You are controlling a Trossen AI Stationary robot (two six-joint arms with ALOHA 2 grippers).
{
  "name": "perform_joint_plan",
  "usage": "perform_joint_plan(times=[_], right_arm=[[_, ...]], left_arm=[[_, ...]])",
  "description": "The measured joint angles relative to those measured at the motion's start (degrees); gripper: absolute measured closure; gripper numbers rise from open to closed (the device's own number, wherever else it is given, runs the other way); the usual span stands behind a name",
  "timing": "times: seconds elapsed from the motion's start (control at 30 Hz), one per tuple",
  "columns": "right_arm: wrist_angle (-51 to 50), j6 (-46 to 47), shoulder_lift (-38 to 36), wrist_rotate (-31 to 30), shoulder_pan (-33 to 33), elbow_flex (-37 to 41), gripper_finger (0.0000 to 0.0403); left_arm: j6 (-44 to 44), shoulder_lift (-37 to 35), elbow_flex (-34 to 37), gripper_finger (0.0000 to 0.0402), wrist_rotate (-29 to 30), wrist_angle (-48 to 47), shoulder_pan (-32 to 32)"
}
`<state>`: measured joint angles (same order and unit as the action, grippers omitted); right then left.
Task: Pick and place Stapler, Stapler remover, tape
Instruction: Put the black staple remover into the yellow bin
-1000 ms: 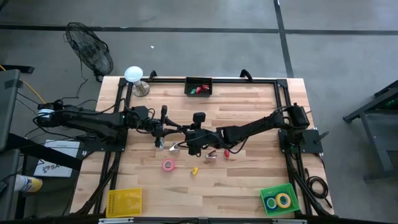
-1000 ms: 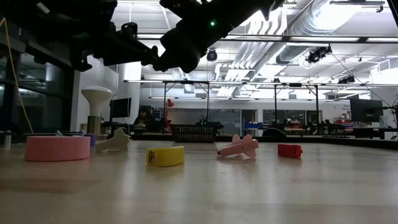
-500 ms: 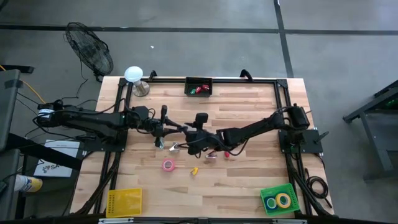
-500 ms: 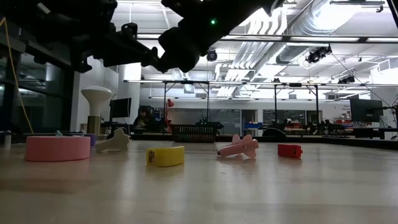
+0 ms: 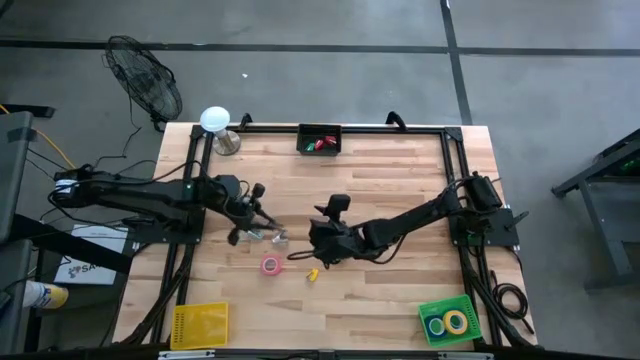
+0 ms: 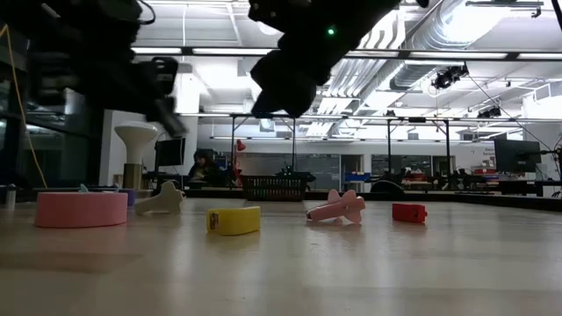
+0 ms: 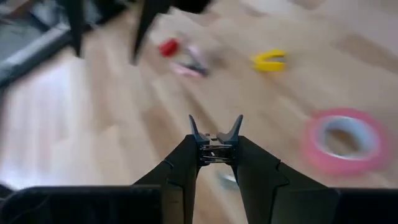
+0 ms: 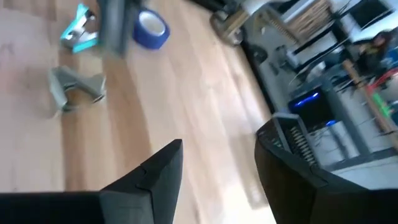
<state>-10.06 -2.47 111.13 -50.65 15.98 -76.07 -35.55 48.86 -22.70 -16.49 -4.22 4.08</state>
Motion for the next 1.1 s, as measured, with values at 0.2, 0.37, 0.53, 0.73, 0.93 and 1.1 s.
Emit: perform_joint_plan(times=[0.2,0.37,0.53,0.73,0.93,1.1], right_arm=[[-5.5,6.8,0.0,3.3,0.6,0.0,0.0210],[-6.4,8.0,0.0,4.2,0.6,0.0,0.0210],[-6.4,8.1,0.0,4.1,0.4,0.0,0.0210],[-6.5,9.5,0.1,4.3,0.4,0.0,0.0210],[-6.6,9.6,0.1,6.4,0.4,0.0,0.0210],[-7.0,9.8,0.1,6.5,0.4,0.0,0.0210]], left_arm=[[5.8,-9.5,0.0,0.0319,-4.4,-15.8,-2.3],[13.6,-16.0,-1.3,0.0319,-4.0,-23.6,-8.8],[19.8,-18.1,-4.6,0.0319,0.2,-26.3,-18.0],[28.7,-16.0,-7.5,0.0318,7.0,-29.6,-30.5],[42.6,-11.3,-7.6,0.0318,9.3,-31.1,-42.8],[55.8,-6.6,-7.7,0.0318,9.1,-30.1,-53.5]])
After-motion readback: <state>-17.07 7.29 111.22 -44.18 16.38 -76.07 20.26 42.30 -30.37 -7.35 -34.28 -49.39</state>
